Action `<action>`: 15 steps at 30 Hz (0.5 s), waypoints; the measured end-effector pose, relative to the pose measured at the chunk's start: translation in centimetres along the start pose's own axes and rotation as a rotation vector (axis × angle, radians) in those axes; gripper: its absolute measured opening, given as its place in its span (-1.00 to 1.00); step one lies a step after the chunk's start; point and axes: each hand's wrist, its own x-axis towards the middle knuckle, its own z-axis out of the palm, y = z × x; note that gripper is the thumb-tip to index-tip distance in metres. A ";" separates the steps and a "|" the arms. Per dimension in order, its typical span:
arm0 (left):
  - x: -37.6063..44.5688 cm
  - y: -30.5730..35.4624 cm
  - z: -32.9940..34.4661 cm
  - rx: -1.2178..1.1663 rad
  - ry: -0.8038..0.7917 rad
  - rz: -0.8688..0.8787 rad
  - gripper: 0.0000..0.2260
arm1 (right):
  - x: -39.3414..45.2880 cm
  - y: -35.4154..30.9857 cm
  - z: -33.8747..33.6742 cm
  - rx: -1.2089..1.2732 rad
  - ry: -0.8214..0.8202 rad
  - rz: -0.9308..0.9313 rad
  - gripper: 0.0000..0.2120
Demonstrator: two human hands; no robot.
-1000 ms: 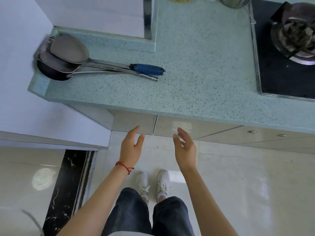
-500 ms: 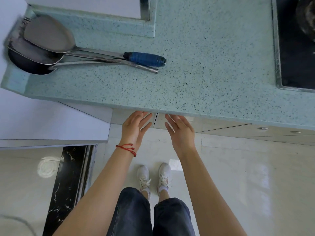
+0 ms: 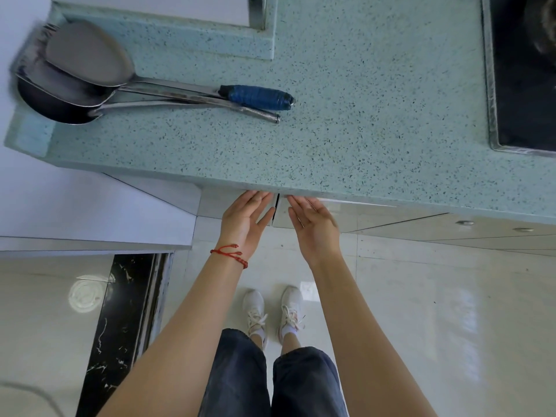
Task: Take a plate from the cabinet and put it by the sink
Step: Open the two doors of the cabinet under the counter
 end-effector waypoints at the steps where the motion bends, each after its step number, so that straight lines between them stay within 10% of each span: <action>1: -0.1 -0.1 -0.2 0.008 0.000 0.001 -0.84 | -0.2 0.2 -0.2 -0.011 -0.006 -0.002 -0.76; 15: -5.2 -2.5 -4.1 0.222 0.160 0.113 -0.87 | -4.4 2.7 -4.3 -0.141 0.129 -0.038 -0.89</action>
